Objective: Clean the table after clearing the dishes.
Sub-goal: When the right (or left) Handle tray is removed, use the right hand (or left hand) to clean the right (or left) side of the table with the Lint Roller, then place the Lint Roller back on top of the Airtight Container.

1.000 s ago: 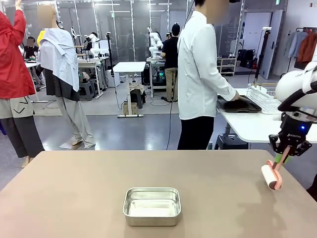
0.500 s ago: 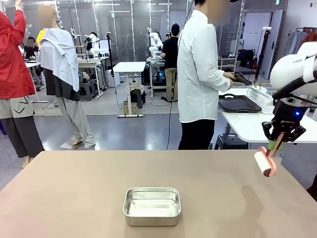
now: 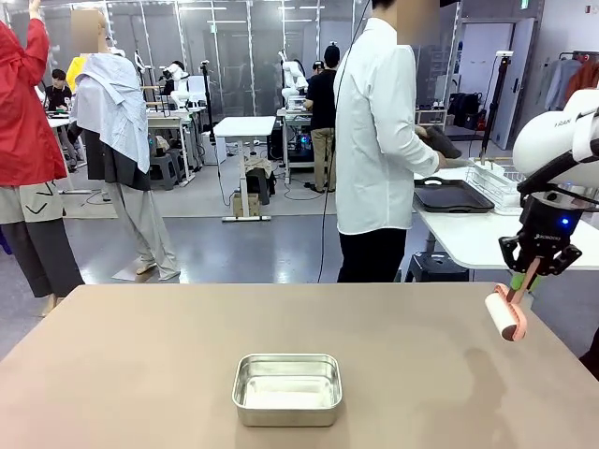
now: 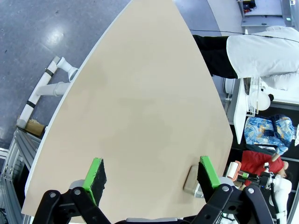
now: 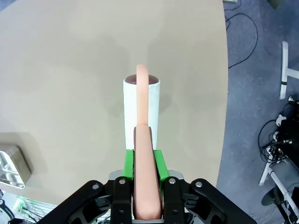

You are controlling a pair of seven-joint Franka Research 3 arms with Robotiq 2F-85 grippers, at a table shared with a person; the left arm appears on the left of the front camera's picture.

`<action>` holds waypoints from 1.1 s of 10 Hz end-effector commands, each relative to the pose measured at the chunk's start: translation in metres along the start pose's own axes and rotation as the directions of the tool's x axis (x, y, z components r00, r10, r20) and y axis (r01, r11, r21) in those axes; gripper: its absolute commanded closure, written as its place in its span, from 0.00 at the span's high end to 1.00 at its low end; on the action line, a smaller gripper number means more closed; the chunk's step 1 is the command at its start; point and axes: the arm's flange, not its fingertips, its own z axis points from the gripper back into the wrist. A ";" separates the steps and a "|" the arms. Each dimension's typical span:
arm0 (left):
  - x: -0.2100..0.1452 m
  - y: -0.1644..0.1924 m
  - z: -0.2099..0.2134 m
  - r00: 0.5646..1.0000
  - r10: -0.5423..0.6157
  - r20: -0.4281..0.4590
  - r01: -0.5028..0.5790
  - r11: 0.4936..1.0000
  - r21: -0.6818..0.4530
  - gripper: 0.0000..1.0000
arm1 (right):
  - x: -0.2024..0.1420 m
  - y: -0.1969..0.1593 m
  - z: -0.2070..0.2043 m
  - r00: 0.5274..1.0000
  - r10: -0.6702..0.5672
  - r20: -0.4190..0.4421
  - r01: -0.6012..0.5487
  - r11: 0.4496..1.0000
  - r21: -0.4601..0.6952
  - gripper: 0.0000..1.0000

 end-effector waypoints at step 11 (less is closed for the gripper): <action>0.001 0.000 0.002 1.000 -0.001 0.002 0.001 1.000 0.005 1.00 | 0.000 0.000 0.001 1.000 0.000 0.001 0.000 1.000 0.000 0.21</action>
